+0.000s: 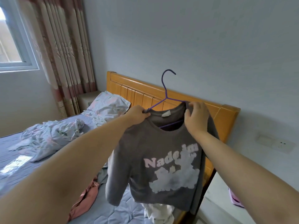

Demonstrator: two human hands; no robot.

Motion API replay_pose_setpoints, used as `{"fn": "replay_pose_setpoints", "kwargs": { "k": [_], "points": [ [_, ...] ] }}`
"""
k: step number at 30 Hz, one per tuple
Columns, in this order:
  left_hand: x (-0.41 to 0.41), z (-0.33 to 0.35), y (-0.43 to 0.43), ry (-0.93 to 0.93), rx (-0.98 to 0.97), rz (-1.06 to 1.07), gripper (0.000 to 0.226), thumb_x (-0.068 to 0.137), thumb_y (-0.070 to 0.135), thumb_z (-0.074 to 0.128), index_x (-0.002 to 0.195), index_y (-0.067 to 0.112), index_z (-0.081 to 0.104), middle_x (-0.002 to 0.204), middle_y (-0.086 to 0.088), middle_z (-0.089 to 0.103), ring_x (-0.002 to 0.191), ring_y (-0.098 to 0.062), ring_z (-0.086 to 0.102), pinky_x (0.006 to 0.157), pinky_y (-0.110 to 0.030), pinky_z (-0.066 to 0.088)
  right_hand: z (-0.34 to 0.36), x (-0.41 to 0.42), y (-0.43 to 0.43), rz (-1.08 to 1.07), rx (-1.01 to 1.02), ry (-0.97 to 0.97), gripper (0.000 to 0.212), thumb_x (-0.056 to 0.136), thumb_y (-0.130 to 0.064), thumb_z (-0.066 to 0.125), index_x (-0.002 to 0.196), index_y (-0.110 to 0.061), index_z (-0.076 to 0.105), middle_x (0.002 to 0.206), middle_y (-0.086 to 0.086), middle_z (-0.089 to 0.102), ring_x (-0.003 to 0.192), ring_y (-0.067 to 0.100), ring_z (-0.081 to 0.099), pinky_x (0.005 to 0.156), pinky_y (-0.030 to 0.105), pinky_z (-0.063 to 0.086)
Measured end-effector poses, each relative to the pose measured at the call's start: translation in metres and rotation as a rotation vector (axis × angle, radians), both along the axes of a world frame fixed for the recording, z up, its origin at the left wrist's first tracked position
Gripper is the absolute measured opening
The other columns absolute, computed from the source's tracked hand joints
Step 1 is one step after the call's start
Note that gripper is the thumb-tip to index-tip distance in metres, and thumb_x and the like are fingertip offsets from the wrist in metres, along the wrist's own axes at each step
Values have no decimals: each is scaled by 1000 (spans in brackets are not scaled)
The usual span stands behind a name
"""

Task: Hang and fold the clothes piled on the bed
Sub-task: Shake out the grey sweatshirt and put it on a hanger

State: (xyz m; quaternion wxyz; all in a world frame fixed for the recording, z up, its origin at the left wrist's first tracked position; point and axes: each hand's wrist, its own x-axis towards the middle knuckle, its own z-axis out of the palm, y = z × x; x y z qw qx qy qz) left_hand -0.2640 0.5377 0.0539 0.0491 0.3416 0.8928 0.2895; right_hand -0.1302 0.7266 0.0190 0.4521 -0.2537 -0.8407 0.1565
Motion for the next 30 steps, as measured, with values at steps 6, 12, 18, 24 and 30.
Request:
{"fn": "replay_pose_setpoints", "kwargs": {
  "k": [6, 12, 18, 24, 30],
  "points": [
    [3, 17, 28, -290, 289, 132, 38, 96, 35, 54, 118, 5, 63, 107, -13, 62, 94, -26, 55, 83, -30, 45, -26, 7, -43, 471, -459, -492, 39, 98, -28, 50, 72, -3, 66, 74, 12, 69, 67, 16, 62, 70, 28, 47],
    [10, 30, 53, -661, 617, 204, 44, 98, 32, 50, 131, 2, 50, 113, -14, 56, 103, -25, 53, 96, -34, 46, 1, 16, -75, 606, -452, -762, 71, 87, -68, 40, 64, -6, 66, 71, 8, 66, 68, 16, 60, 80, 29, 46],
    [18, 43, 74, -899, 760, 210, 40, 97, 23, 54, 133, 6, 45, 125, -15, 56, 120, -31, 53, 98, -36, 45, 7, 25, -74, 277, -85, -652, 64, 81, -76, 43, 53, -17, 39, 49, -1, 38, 44, 14, 38, 48, 27, 32],
    [23, 34, 78, -995, 851, 188, 17, 90, 7, 63, 103, 3, 53, 82, -11, 57, 69, -19, 58, 76, -33, 52, 22, 37, -51, 112, -87, -707, 32, 91, -35, 51, 64, -19, 45, 63, -1, 49, 57, 14, 48, 50, 25, 35],
    [13, 5, 77, -788, 825, 365, 44, 74, 19, 80, 105, -1, 58, 95, -15, 66, 90, -27, 67, 81, -41, 58, 57, 49, -44, 166, -60, -616, 32, 82, -15, 51, 52, -14, 40, 52, 2, 40, 50, 19, 37, 46, 27, 24]
  ]
}}
